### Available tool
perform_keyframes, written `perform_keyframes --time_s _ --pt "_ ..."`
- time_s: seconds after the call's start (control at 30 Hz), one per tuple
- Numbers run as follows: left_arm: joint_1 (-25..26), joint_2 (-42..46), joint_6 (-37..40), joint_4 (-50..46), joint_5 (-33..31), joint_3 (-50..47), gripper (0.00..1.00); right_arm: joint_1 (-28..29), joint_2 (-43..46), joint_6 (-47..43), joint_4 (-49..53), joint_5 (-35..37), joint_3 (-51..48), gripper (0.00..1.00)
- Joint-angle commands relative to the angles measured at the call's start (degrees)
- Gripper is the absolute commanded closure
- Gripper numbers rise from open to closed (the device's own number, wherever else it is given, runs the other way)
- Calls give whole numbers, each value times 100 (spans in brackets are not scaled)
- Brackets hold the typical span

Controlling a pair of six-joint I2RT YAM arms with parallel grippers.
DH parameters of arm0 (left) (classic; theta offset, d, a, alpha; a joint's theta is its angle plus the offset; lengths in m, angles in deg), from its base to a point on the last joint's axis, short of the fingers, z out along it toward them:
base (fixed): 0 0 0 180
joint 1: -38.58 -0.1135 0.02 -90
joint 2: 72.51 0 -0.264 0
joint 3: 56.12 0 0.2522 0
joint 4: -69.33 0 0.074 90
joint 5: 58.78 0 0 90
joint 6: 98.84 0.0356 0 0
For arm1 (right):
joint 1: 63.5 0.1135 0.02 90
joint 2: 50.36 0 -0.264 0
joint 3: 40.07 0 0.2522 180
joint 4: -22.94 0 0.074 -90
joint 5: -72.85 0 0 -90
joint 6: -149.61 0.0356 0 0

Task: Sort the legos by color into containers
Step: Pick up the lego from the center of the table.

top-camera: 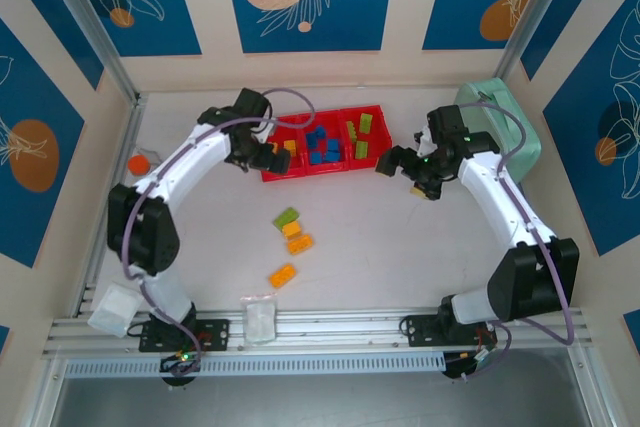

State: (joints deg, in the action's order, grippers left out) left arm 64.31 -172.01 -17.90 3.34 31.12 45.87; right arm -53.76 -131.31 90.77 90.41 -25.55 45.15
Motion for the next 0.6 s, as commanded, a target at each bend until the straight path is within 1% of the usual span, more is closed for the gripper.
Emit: perform_keyframes --time_s 0.0,0.17,0.23,0.3,0.33,0.47,0.57 --pt "338 492 -77 57 317 -750 1 127 -212 49 -63 -238 75 1" --pt "776 880 -451 -156 356 -1386 5 374 -534 59 -67 -192 320 1" --pt "891 923 -849 -191 297 -1498 9 474 -630 57 -78 -175 405 1" --pt "971 917 -1353 -39 401 -1631 15 573 -735 73 -82 -131 478 1" --pt "1018 895 -1635 39 353 -1694 16 603 -776 70 -87 -118 506 1" --pt "1253 707 -2733 491 248 -1995 17 723 -903 32 -66 -35 592 1" --pt "1400 458 -3320 597 124 -2027 18 773 -905 -38 -11 86 576 1"
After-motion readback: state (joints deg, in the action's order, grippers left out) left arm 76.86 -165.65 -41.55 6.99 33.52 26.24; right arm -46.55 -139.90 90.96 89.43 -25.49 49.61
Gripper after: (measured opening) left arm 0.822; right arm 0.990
